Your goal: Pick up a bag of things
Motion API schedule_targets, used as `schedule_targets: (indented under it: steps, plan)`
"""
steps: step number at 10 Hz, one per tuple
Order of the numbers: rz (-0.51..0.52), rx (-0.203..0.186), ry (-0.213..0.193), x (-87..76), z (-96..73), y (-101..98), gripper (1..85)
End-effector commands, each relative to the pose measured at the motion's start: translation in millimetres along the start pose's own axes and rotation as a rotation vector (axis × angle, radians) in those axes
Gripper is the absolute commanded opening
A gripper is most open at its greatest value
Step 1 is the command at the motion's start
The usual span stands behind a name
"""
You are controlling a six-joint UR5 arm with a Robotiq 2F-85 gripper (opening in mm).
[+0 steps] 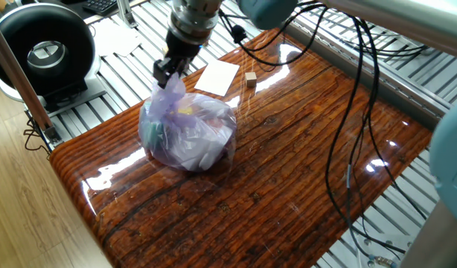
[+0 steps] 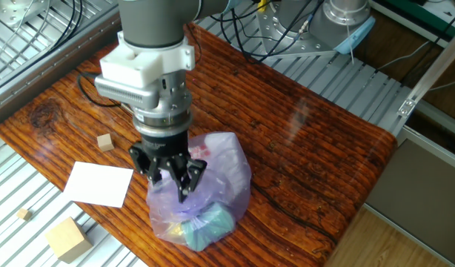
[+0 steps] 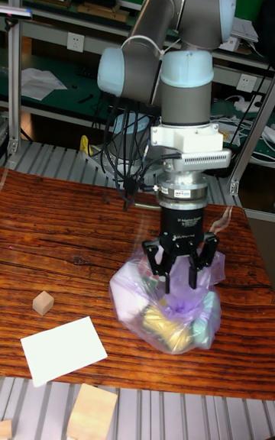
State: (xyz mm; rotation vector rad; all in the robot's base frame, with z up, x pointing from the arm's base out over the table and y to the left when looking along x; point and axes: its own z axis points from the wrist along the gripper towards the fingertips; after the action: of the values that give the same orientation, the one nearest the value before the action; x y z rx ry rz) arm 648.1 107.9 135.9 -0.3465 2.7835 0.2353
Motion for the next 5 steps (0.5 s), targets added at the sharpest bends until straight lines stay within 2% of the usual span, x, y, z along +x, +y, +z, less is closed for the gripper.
schedule_targets:
  steps: [1, 4, 5]
  plan:
    - [-0.001, 0.007, 0.032, 23.2, -5.3, 1.3, 50.0]
    - [0.003, 0.027, 0.066, 33.2, 0.2, 8.2, 51.0]
    - [0.012, 0.013, 0.071, 35.1, 2.1, 15.6, 51.0]
